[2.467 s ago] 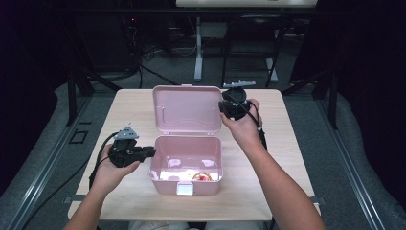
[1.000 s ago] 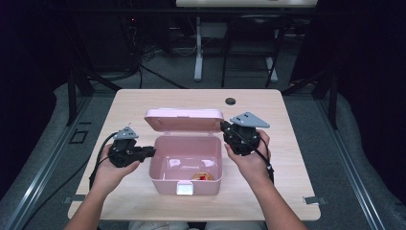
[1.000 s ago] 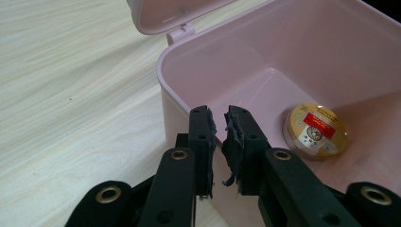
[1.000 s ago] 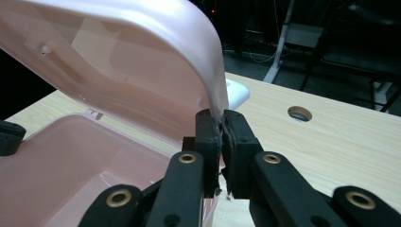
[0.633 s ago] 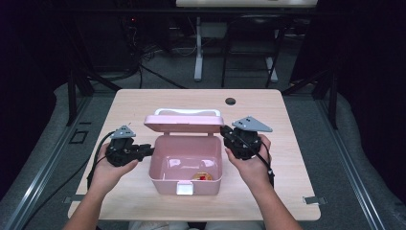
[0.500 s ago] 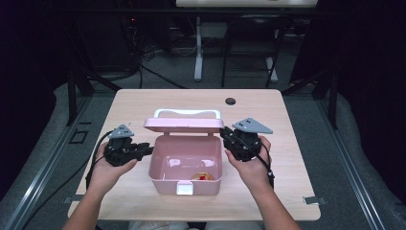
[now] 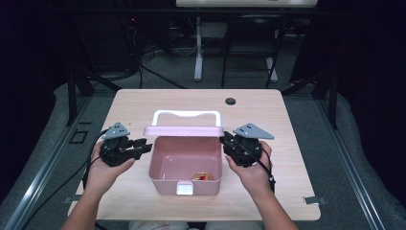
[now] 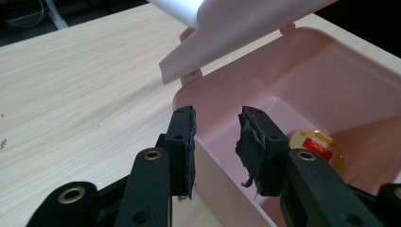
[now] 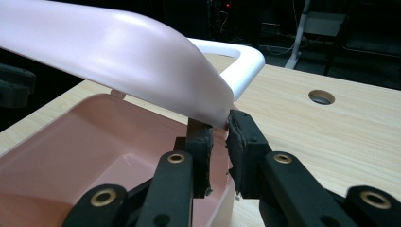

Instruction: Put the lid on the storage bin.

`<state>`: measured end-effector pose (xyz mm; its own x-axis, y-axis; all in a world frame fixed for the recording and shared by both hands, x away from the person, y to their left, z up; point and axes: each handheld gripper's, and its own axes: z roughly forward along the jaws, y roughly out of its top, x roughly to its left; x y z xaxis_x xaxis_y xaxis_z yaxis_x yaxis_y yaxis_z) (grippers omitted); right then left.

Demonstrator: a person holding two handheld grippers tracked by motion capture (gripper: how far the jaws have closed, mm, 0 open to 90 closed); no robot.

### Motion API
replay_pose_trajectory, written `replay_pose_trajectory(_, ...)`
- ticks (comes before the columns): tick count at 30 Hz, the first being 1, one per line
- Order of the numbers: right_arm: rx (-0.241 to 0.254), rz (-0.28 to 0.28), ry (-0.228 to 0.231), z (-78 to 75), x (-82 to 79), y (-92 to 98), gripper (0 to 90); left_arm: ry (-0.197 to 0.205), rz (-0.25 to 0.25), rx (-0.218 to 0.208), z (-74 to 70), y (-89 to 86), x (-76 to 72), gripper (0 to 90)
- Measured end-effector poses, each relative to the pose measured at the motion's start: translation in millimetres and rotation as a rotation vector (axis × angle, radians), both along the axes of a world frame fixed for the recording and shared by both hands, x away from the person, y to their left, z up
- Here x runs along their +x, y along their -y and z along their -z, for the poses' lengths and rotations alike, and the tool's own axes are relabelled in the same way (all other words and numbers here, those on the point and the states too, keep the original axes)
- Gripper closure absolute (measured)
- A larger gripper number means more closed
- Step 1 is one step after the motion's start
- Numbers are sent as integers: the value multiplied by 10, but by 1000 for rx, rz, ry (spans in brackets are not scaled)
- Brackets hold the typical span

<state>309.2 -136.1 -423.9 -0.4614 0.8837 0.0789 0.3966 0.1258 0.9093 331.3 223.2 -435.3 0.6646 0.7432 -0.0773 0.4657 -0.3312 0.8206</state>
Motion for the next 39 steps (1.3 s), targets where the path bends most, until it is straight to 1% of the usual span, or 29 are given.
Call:
replay_pose_trajectory(9,16,-11,-12,31,-24,16,776,41,-9,-23,-118,-13,-80,628)
replay_pose_trajectory(16,5,-28,-23,70,-56,27,765,75,6,-33,-210,16,-161,629)
replay_pose_trajectory(19,-1,-33,-30,79,-71,27,759,83,11,-36,-232,32,-185,631)
replay_pose_trajectory(25,2,-39,-32,93,-87,30,754,77,26,-25,-246,48,-204,675)
replay_pose_trajectory(32,10,-52,-38,80,-122,42,741,76,30,-10,-262,57,-210,683)
replay_pose_trajectory(36,12,-62,-34,60,-145,58,739,76,31,-11,-287,55,-209,688)
replay_pose_trajectory(39,12,-70,-39,36,-154,67,736,72,33,-13,-316,53,-181,690)
